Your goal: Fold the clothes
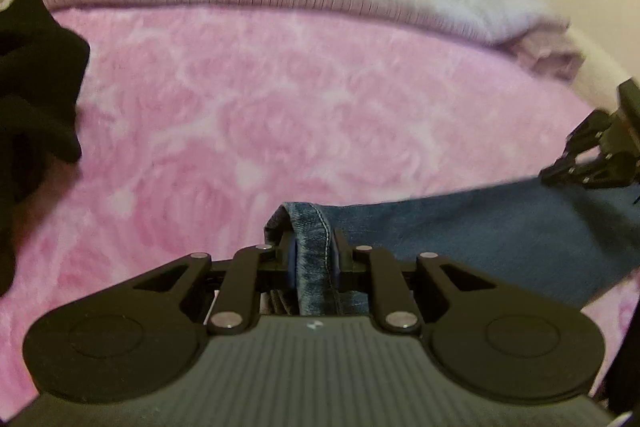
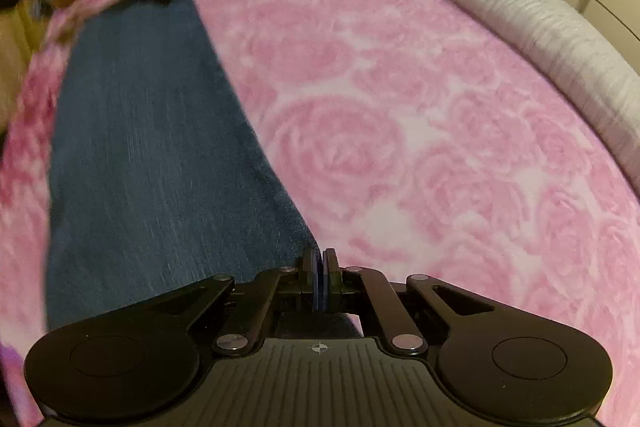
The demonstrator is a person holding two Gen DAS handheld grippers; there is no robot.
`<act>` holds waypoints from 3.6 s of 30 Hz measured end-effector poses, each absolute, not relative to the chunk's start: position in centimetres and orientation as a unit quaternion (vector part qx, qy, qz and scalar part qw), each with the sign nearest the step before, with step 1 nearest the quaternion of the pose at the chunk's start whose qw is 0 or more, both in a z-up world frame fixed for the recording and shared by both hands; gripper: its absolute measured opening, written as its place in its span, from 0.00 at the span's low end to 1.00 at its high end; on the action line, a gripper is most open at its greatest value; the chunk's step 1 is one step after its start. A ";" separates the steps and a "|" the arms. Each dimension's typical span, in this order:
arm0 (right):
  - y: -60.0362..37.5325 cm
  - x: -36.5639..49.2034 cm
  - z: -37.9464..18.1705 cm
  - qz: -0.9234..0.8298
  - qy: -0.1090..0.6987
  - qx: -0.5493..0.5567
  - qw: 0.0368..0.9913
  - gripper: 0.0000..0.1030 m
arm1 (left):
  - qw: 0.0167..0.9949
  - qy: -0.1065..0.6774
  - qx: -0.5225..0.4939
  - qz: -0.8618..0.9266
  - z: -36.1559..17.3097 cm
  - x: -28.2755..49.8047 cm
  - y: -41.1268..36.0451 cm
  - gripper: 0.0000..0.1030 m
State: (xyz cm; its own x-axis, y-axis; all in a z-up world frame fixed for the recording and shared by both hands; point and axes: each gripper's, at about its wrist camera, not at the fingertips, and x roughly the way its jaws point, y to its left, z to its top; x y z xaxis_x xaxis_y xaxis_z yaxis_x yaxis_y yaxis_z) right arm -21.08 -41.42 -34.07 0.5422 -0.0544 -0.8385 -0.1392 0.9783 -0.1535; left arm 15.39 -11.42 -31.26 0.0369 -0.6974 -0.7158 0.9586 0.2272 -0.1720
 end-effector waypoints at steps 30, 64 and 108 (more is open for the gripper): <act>-24.5 -26.6 -33.9 -0.009 0.425 -0.097 0.900 0.45 | 0.534 -0.157 0.666 -0.497 -37.3 -1.7 -1.3 0.10; -24.3 -34.1 -35.3 -0.052 0.463 -0.184 0.866 0.44 | 0.564 0.001 0.545 -0.620 -32.0 0.6 -5.2 0.21; -32.8 -45.6 -31.0 -0.248 0.363 0.032 0.898 0.48 | 0.612 0.042 0.618 -0.491 -33.5 3.5 -2.0 0.14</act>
State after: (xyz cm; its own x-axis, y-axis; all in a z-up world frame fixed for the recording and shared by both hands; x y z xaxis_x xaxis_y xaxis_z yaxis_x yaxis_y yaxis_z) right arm -45.64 -32.79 -30.99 0.6145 -0.4211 -0.6672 0.4680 0.8753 -0.1214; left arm 3.50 -2.02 -33.50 0.5153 -0.5492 -0.6579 0.6526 -0.2462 0.7166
